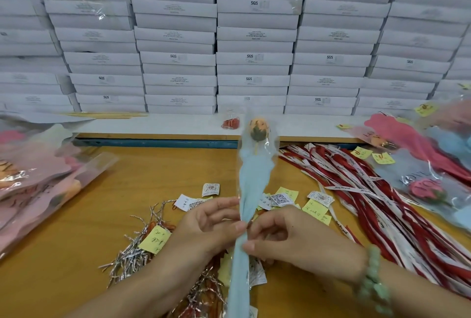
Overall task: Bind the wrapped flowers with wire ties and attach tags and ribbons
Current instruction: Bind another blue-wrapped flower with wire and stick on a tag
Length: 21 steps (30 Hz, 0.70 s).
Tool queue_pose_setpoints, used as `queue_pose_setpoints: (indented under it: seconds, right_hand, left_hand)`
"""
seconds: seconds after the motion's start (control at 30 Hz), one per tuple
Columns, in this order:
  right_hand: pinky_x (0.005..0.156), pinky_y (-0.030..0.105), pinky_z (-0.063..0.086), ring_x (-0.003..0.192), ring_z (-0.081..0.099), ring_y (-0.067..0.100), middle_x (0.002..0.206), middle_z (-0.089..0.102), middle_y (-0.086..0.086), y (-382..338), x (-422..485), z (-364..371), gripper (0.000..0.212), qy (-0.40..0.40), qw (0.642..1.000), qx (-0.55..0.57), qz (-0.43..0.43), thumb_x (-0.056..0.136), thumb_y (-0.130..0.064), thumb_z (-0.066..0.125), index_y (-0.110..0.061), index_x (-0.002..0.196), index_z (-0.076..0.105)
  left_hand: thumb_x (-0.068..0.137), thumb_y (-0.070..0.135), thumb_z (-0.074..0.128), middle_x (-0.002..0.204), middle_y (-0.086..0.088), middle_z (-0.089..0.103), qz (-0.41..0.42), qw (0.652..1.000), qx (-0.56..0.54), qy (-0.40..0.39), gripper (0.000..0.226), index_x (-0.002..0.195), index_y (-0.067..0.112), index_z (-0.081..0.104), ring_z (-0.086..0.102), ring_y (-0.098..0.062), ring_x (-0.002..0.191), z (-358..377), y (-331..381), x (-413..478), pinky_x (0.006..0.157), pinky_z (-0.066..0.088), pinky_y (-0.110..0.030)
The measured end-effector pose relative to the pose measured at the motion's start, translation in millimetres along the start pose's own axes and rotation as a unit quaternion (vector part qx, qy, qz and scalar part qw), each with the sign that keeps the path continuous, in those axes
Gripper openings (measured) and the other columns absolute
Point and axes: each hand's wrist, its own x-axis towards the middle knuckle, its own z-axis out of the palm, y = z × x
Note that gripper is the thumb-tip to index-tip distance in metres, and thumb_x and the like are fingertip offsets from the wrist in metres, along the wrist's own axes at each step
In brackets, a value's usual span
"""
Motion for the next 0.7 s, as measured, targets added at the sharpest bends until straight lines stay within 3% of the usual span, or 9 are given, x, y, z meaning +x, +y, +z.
queue_pose_setpoints:
  seconds: [0.13, 0.27, 0.33, 0.4, 0.5, 0.63, 0.7]
  right_hand:
    - [0.062, 0.021, 0.051, 0.060, 0.060, -0.001, 0.076, 0.072, -0.011, -9.2, -6.3, -37.6, 0.024, 0.001, 0.973, -0.229, 0.021, 0.092, -0.042, 0.061, -0.022, 0.083, 0.072]
    - [0.074, 0.025, 0.054, 0.078, 0.060, 0.000, 0.084, 0.064, -0.014, 9.2, -7.8, -97.5, 0.012, 0.119, 0.850, -0.501, 0.110, 0.093, -0.041, 0.058, -0.032, 0.086, 0.060]
    - [0.071, 0.024, 0.050, 0.086, 0.058, 0.007, 0.093, 0.059, -0.013, 27.0, -6.2, -121.8, 0.008, 0.164, 0.794, -0.563, 0.162, 0.093, -0.038, 0.058, -0.031, 0.091, 0.055]
    - [0.074, 0.025, 0.050, 0.090, 0.059, 0.011, 0.098, 0.059, -0.010, 44.4, -4.3, -138.2, 0.015, 0.162, 0.763, -0.587, 0.218, 0.092, -0.041, 0.058, -0.028, 0.098, 0.054]
    - [0.079, 0.026, 0.053, 0.085, 0.059, 0.010, 0.092, 0.059, -0.009, 57.0, -2.6, -150.3, 0.020, 0.147, 0.778, -0.558, 0.247, 0.091, -0.044, 0.060, -0.024, 0.093, 0.056]
    - [0.063, 0.023, 0.050, 0.067, 0.055, 0.004, 0.076, 0.060, -0.010, 54.2, -2.7, -158.0, 0.019, 0.215, 0.809, -0.508, 0.204, 0.088, -0.037, 0.067, -0.025, 0.075, 0.061]
    - [0.056, 0.023, 0.044, 0.069, 0.058, 0.006, 0.084, 0.064, -0.009, 48.7, -3.1, -156.3, 0.017, 0.262, 0.804, -0.507, 0.169, 0.087, -0.038, 0.069, -0.025, 0.076, 0.067]
  left_hand:
    - [0.067, 0.004, 0.076, 0.110, -0.018, 0.072, -0.011, 0.999, -0.032, 0.007, 0.056, 0.120, 0.003, 0.061, 0.071, -0.029, 0.099, -2.8, -1.2, 0.9, 0.073, 0.059, -0.027]
    - [0.062, 0.006, 0.079, 0.109, -0.016, 0.072, -0.011, 0.999, -0.039, 0.009, 0.062, 0.121, 0.007, 0.060, 0.071, -0.029, 0.099, -4.2, -2.2, 0.3, 0.072, 0.059, -0.026]
    - [0.064, 0.005, 0.079, 0.109, -0.016, 0.072, -0.009, 0.999, -0.039, 0.006, 0.060, 0.121, 0.006, 0.060, 0.071, -0.029, 0.099, -4.4, -2.7, 0.4, 0.072, 0.058, -0.026]
    - [0.062, 0.005, 0.080, 0.108, -0.016, 0.072, -0.007, 0.999, -0.042, 0.002, 0.061, 0.119, 0.006, 0.060, 0.071, -0.029, 0.099, -4.5, -3.5, 0.5, 0.072, 0.058, -0.026]
    - [0.060, 0.006, 0.081, 0.107, -0.016, 0.072, -0.005, 0.999, -0.042, 0.000, 0.061, 0.118, 0.006, 0.061, 0.072, -0.029, 0.098, -4.7, -3.9, 0.7, 0.072, 0.059, -0.027]
    - [0.062, 0.005, 0.081, 0.108, -0.016, 0.072, -0.005, 0.999, -0.042, -0.003, 0.059, 0.118, 0.007, 0.062, 0.071, -0.029, 0.099, -4.2, -3.5, 1.4, 0.073, 0.059, -0.027]
    - [0.059, 0.008, 0.081, 0.107, -0.014, 0.073, -0.002, 0.999, -0.038, -0.002, 0.061, 0.118, 0.008, 0.062, 0.071, -0.028, 0.099, -3.8, -2.8, 1.0, 0.074, 0.059, -0.026]
